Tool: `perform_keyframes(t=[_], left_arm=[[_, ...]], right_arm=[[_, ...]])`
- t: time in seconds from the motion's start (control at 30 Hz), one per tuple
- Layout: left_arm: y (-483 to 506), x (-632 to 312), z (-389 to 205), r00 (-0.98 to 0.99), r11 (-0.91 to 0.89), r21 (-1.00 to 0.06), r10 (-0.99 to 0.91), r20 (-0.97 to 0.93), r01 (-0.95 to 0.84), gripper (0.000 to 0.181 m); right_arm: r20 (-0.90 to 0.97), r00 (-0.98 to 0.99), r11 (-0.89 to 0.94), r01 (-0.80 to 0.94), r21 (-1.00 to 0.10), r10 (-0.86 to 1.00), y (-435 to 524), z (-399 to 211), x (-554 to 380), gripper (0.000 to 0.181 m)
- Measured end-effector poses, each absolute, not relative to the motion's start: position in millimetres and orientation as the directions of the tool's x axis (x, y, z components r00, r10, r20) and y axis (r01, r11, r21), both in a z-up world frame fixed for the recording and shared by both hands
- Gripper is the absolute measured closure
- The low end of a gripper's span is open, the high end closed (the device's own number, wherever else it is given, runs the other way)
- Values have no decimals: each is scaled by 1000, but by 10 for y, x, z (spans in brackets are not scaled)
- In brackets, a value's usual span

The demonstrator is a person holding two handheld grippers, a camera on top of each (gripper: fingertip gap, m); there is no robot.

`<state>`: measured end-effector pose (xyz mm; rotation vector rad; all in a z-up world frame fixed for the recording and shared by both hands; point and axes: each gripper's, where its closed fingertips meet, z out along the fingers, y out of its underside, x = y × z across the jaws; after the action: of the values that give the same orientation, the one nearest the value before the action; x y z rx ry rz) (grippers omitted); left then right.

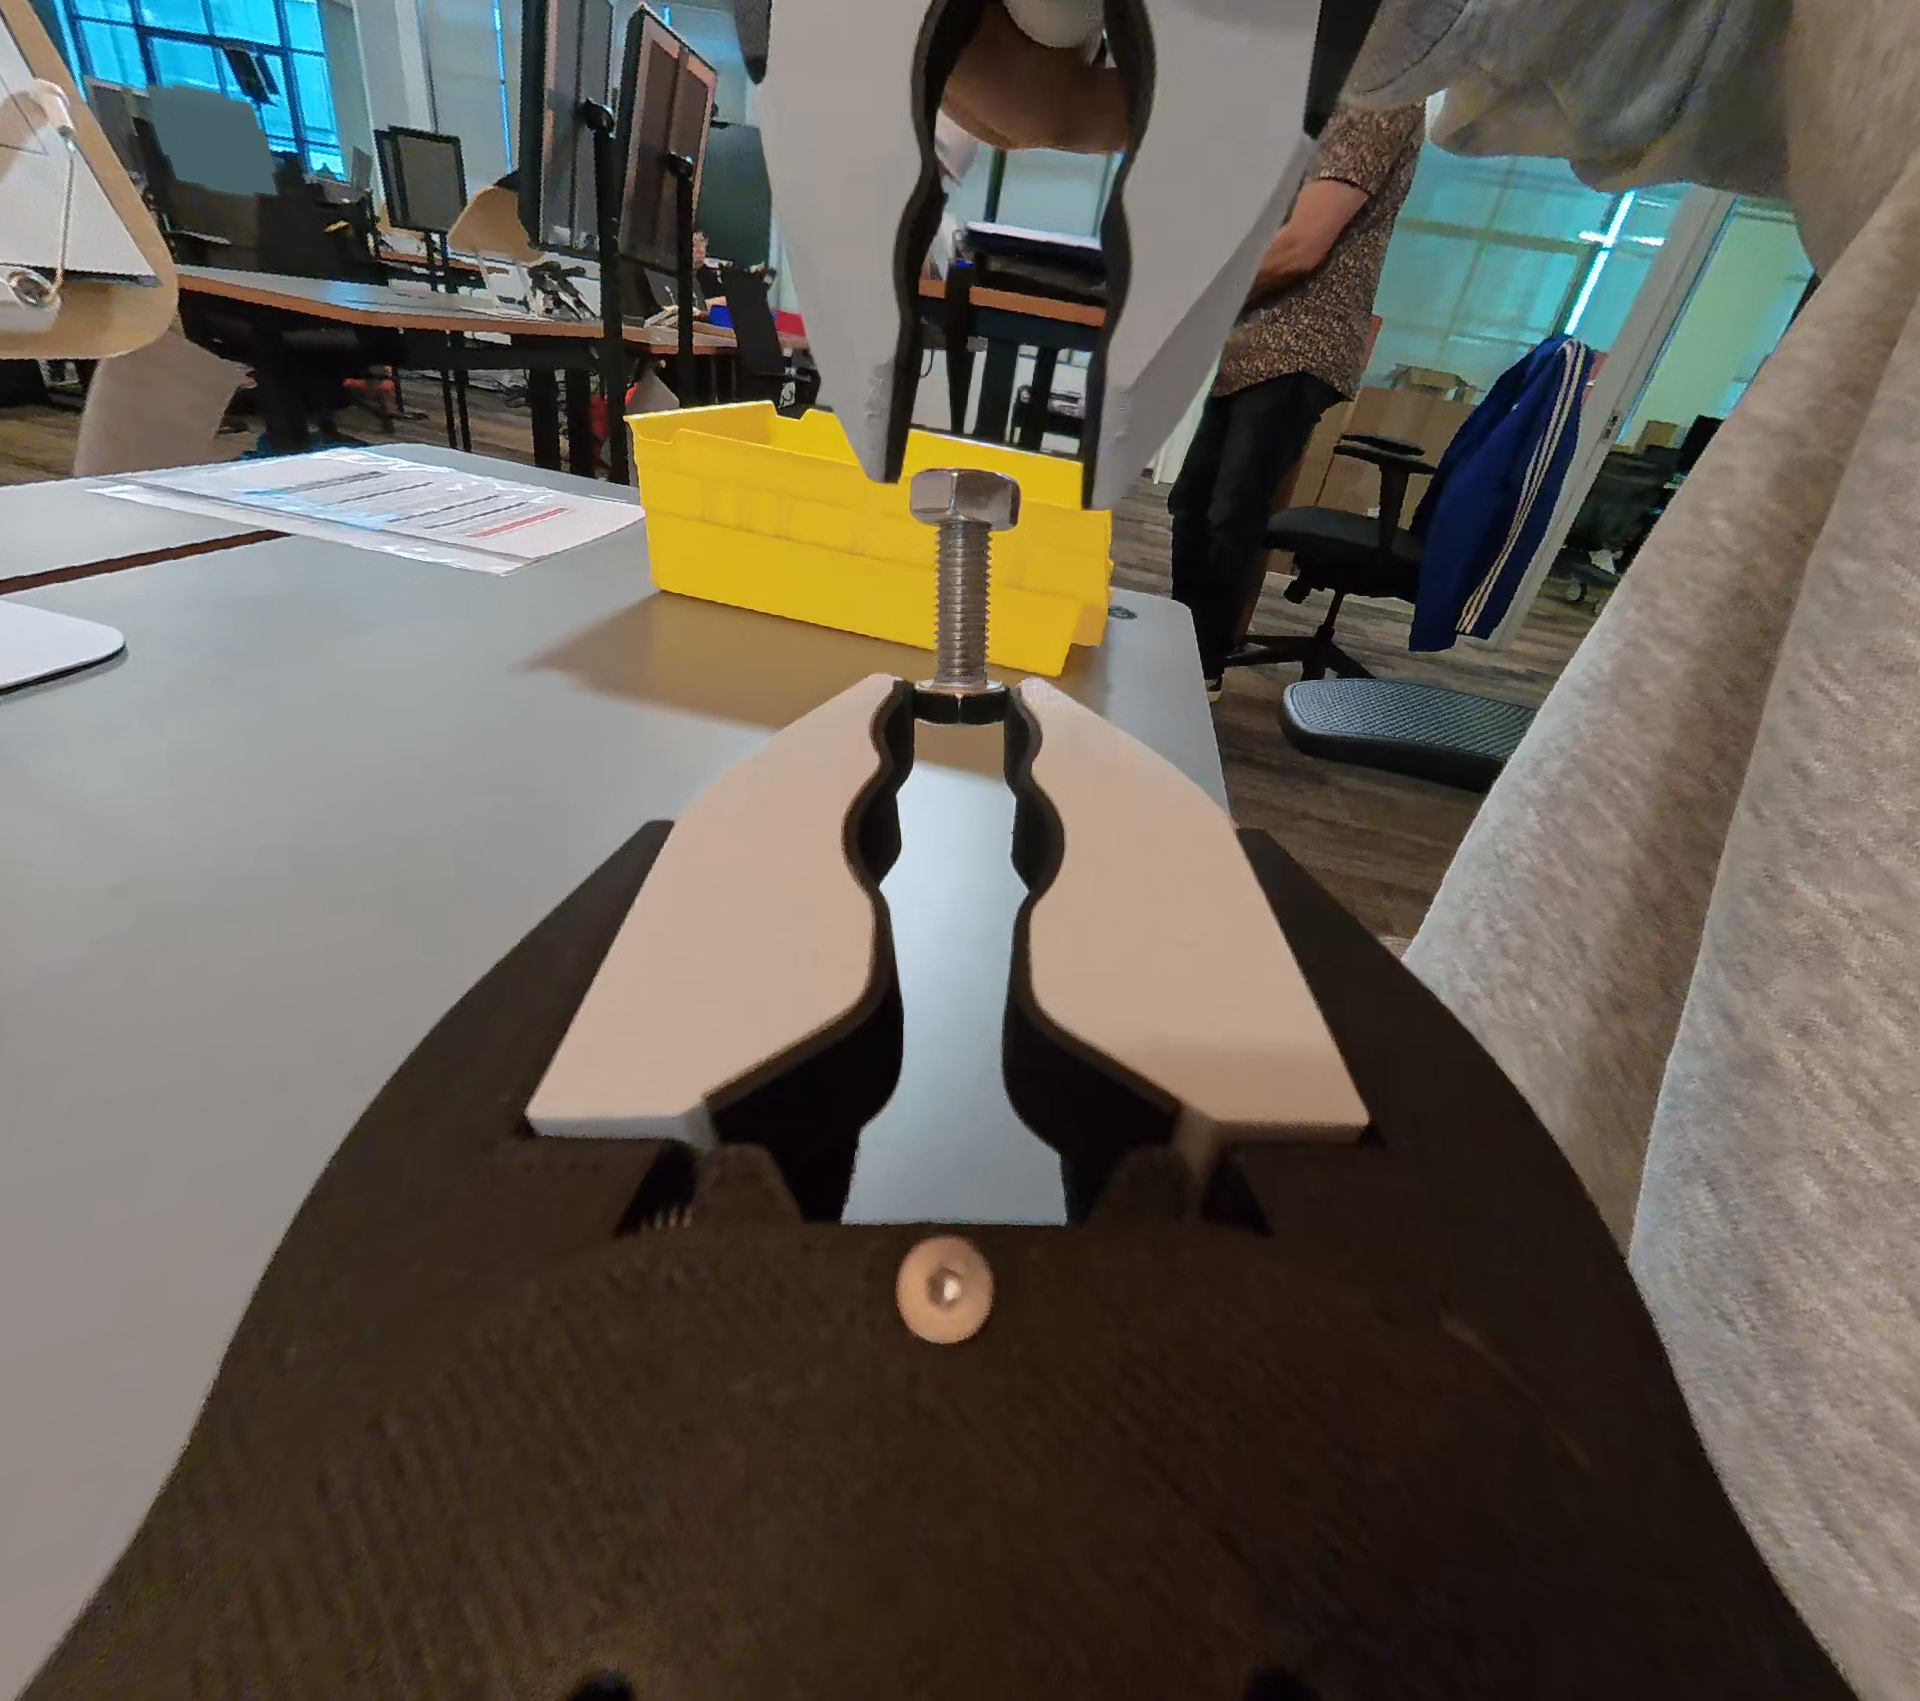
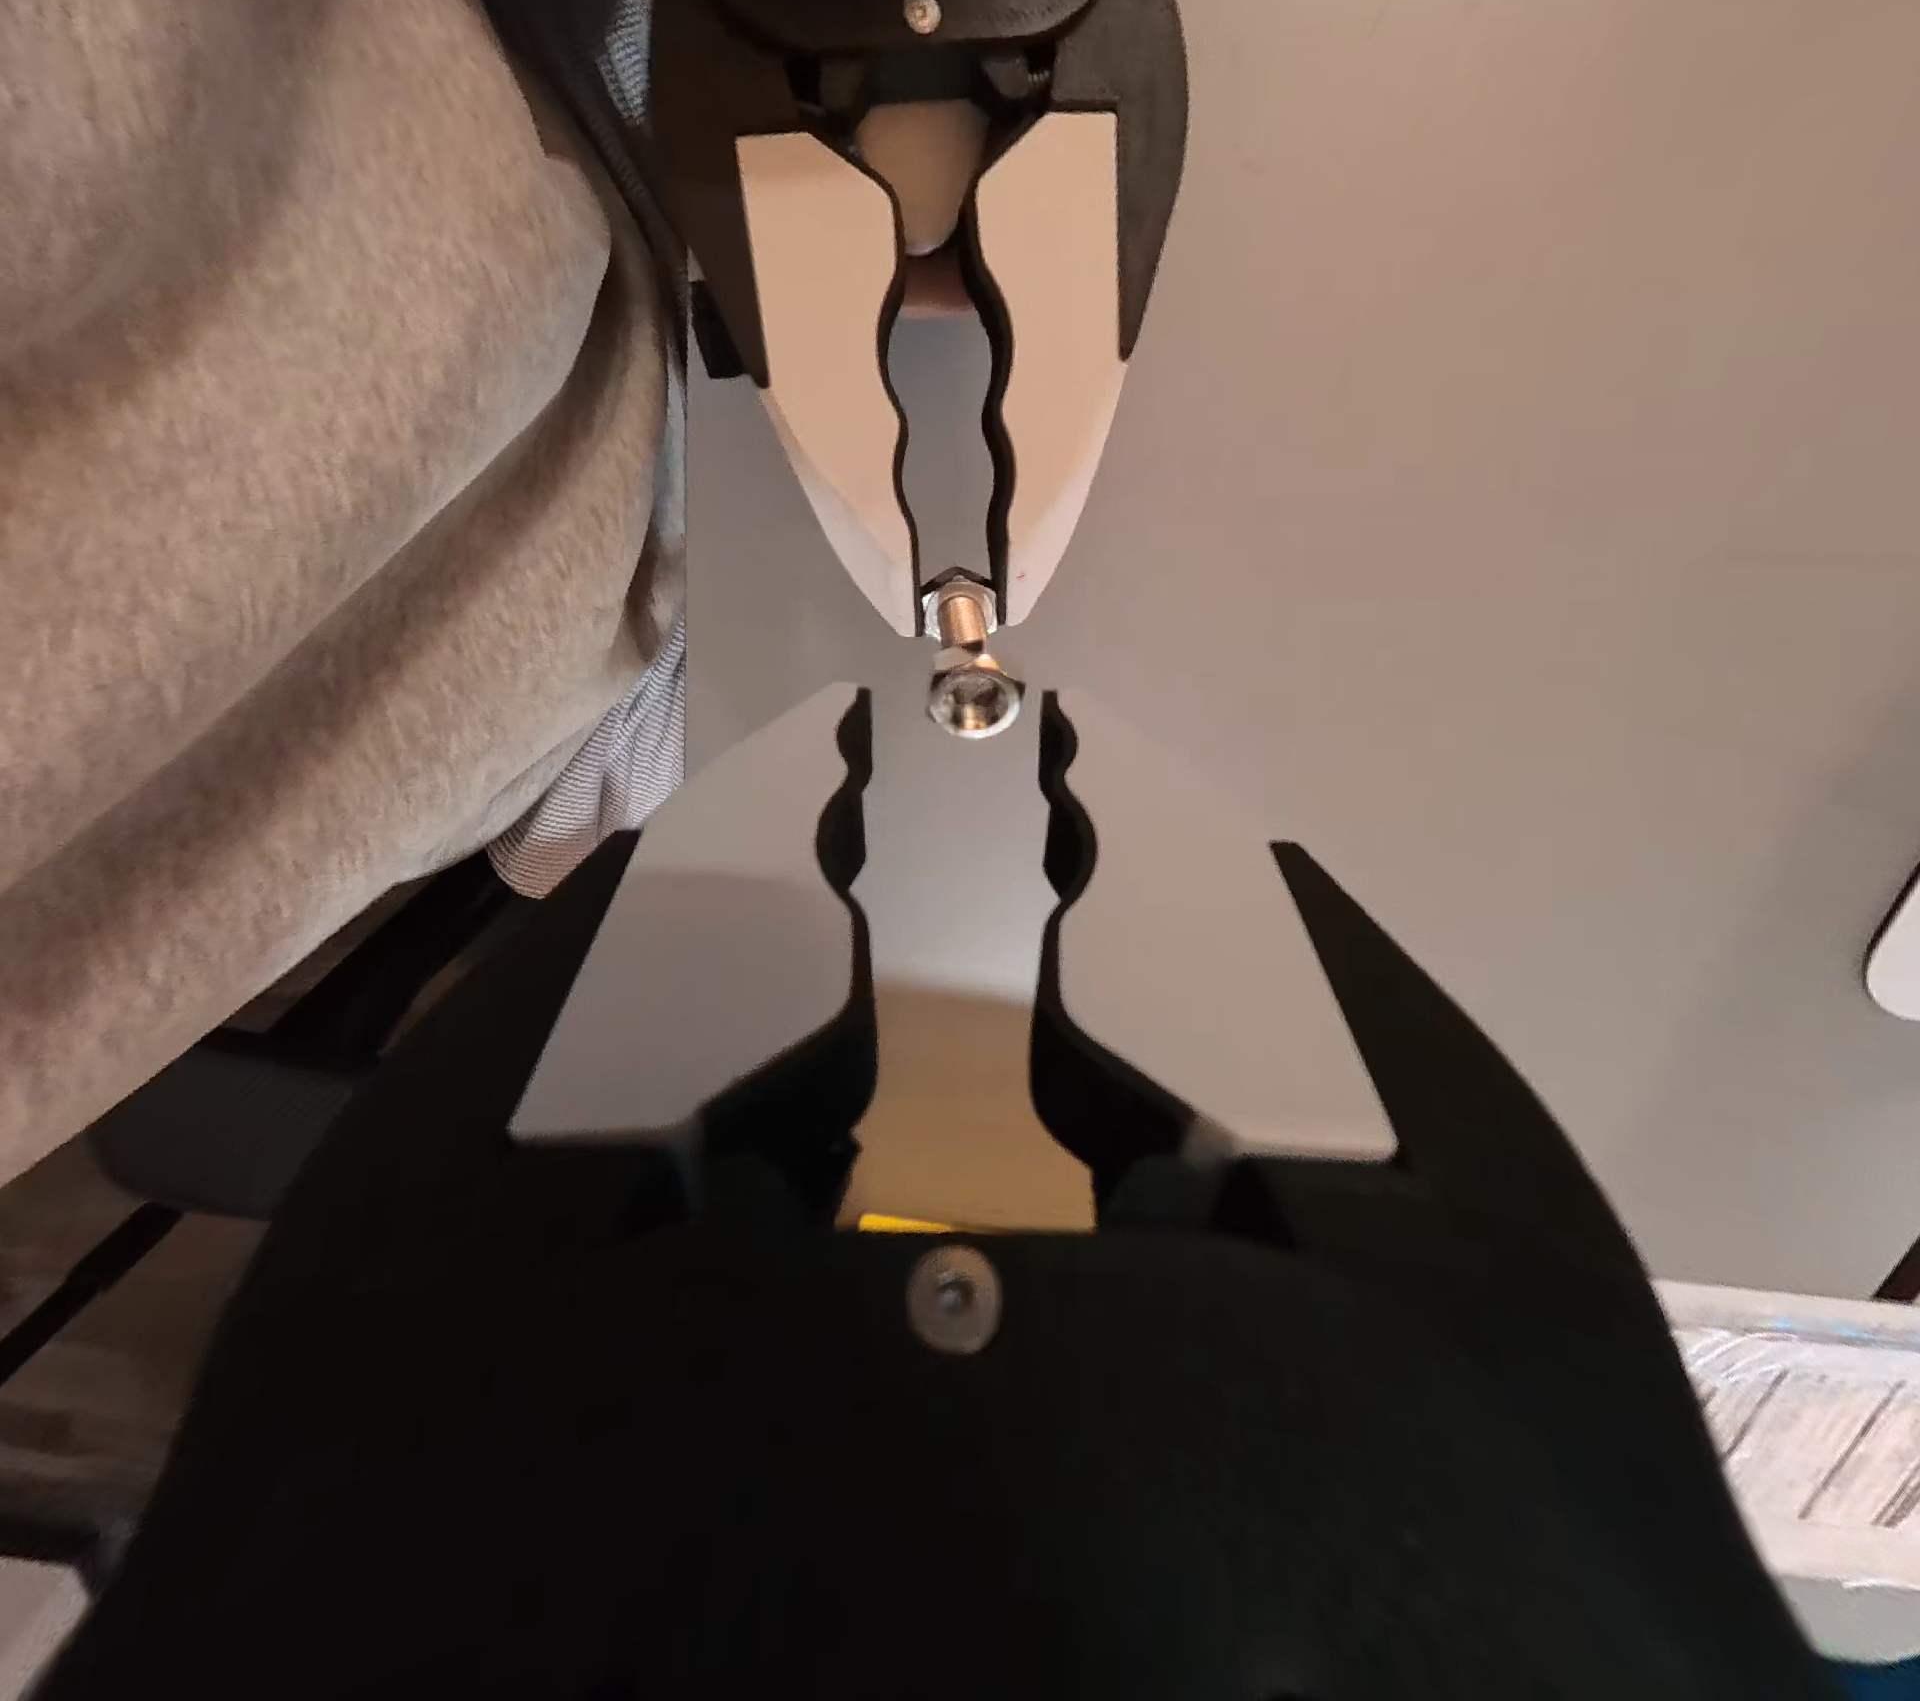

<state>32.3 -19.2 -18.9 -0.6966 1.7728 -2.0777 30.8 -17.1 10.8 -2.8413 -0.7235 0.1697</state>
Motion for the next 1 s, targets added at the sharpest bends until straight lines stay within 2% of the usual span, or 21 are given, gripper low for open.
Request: perform_keyframes(t=[0.1,0.4,0.57,0.77,1.0], left_arm=[[-201,288,-151,-842,-199,-979,-519,145,-46,164],[-222,201,-85,-867,-228,-974,-484,115,-2,164],[-243,155,-63,-882,-234,-972,-461,102,9,164],[-276,90,-40,-898,-231,-973,-434,80,26,164],[-313,46,-45,-908,-216,-976,-414,62,31,164]], right_arm=[[-39,866,-842,474,-257,499,-164,130,282,148],[-47,851,-807,477,-348,523,-189,204,170,154],[39,802,-746,571,-343,596,-190,202,143,154],[47,748,-690,632,-352,662,-209,214,70,161],[11,732,-685,642,-345,681,-249,210,28,162]])
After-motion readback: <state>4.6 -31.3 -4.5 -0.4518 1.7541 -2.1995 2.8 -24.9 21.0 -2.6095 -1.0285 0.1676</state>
